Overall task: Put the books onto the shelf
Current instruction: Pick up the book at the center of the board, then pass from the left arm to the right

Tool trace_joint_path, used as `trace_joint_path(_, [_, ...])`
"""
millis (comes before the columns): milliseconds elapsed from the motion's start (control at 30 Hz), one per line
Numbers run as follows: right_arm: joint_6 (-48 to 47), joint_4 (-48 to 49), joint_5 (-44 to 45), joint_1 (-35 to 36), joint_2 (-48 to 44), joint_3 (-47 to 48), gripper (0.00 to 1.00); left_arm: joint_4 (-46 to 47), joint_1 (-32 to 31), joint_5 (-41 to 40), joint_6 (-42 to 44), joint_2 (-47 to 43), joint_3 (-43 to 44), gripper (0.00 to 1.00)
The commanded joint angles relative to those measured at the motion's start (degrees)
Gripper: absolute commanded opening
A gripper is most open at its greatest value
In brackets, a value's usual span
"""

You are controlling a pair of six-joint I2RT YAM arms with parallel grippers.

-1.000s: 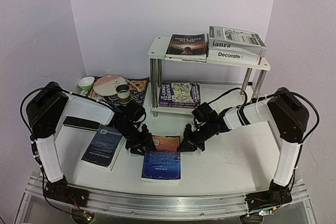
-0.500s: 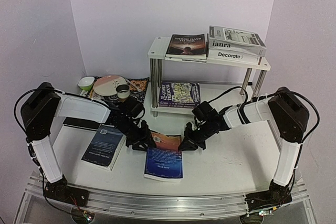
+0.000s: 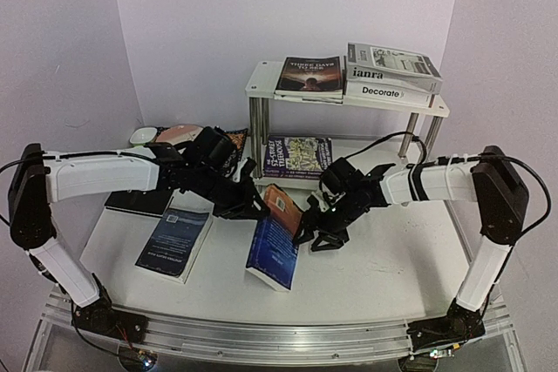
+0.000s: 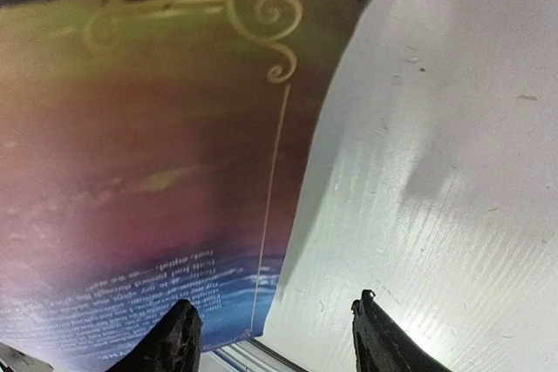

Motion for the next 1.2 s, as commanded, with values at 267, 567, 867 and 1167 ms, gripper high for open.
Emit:
trace_joint_path(267, [-2.4, -7.0, -2.45, -2.5, -4.6, 5.88, 0.64, -11.92, -1.46, -6.93, 14.64, -0.88, 16.57, 0.0])
trace_joint_path(567, [8.14, -16.78, -3.72, -5.05, -12.13, 13.6, 0.84, -19.18, -5.15, -16.65, 29.37, -10.83, 17.93, 0.0])
trace_joint_path(867, [35.4, -22.1, -6.99, -7.09, -13.01, 20.95, 0.98, -18.29, -13.93, -28.42, 45.86, -15.15, 15.73, 0.0])
trace_joint_path(1167, [59.24, -21.89, -2.52, -7.09, -22.21, 13.26, 0.98, -17.05, -19.71, -43.69, 53.9, -11.79, 16.87, 0.0])
